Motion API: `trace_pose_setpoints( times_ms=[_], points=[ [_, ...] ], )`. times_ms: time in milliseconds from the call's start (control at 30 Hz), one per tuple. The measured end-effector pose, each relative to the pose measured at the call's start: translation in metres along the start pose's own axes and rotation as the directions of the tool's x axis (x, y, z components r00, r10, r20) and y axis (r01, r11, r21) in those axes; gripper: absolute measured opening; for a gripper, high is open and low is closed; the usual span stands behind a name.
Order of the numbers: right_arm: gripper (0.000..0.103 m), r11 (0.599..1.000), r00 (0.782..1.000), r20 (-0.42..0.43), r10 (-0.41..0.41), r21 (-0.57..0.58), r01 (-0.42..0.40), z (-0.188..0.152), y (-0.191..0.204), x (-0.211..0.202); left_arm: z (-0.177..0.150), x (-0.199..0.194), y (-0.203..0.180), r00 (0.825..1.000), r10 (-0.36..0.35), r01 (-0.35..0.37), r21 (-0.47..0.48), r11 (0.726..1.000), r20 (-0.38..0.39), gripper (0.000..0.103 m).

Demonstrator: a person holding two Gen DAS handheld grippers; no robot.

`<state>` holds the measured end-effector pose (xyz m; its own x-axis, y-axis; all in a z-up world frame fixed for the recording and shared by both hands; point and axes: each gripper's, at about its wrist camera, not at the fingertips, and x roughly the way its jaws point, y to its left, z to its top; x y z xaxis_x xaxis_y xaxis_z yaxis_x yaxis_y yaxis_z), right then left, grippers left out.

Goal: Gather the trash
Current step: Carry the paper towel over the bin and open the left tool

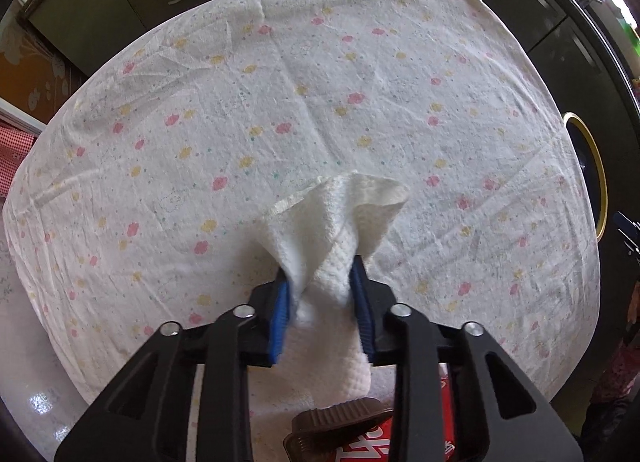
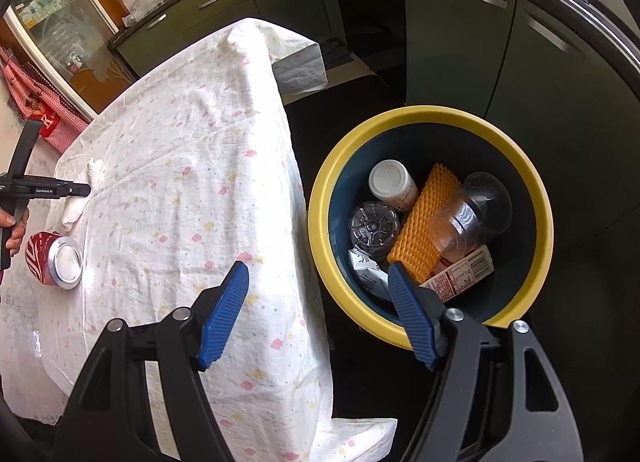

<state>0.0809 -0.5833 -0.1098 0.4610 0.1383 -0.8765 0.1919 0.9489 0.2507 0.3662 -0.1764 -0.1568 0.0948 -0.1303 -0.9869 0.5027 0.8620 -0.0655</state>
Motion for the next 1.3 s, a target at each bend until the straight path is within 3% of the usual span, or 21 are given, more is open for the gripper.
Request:
trace_pose_setpoints(
  times_ms=[200,333,467,600,900,967,1133,1233,1267,1300],
  points=[
    [0.068,1.000,1.000,0.022,-0.007,0.010,0.007,-0.003,-0.006,-0.010,0.003,-0.038,-0.026,0.996,0.039,-0.044,0.065,0.997,0.082,0.015],
    [0.068,0.999,0.999,0.035,-0.033,0.021,0.032,-0.010,-0.015,-0.017,0.004,-0.073,-0.063,0.990,0.023,-0.043,0.147,0.988,0.138,0.015],
    [0.068,0.997,0.998,0.040,-0.053,0.057,0.051,-0.019,-0.033,-0.023,0.006,-0.100,-0.116,0.984,-0.028,-0.018,0.254,0.967,0.176,0.015],
    [0.068,0.992,0.996,0.050,-0.073,0.106,0.068,-0.030,-0.057,-0.031,0.010,-0.109,-0.185,0.981,-0.109,0.040,0.379,0.925,0.163,0.015],
    [0.068,0.981,0.994,0.058,-0.088,0.181,0.076,-0.058,-0.098,-0.042,0.040,-0.066,-0.354,0.972,-0.220,0.136,0.579,0.804,0.078,0.016],
    [0.068,0.979,0.994,0.059,-0.091,0.190,0.079,-0.062,-0.104,-0.044,0.048,-0.047,-0.385,0.975,-0.217,0.144,0.594,0.792,0.054,0.016],
    [0.068,0.972,0.993,0.060,-0.101,0.219,0.086,-0.072,-0.117,-0.047,0.073,0.001,-0.435,0.979,-0.200,0.146,0.584,0.799,0.030,0.016],
    [0.069,0.967,0.992,0.054,-0.112,0.235,0.097,-0.077,-0.123,-0.050,0.087,0.030,-0.450,0.987,-0.161,0.119,0.557,0.822,0.027,0.035],
    [0.069,0.966,0.992,0.054,-0.116,0.236,0.100,-0.078,-0.124,-0.051,0.091,0.039,-0.453,0.988,-0.149,0.112,0.541,0.833,0.026,0.062],
    [0.070,0.966,0.991,0.055,-0.119,0.237,0.102,-0.078,-0.124,-0.052,0.092,0.044,-0.455,0.990,-0.139,0.101,0.530,0.842,0.032,0.077]
  ],
)
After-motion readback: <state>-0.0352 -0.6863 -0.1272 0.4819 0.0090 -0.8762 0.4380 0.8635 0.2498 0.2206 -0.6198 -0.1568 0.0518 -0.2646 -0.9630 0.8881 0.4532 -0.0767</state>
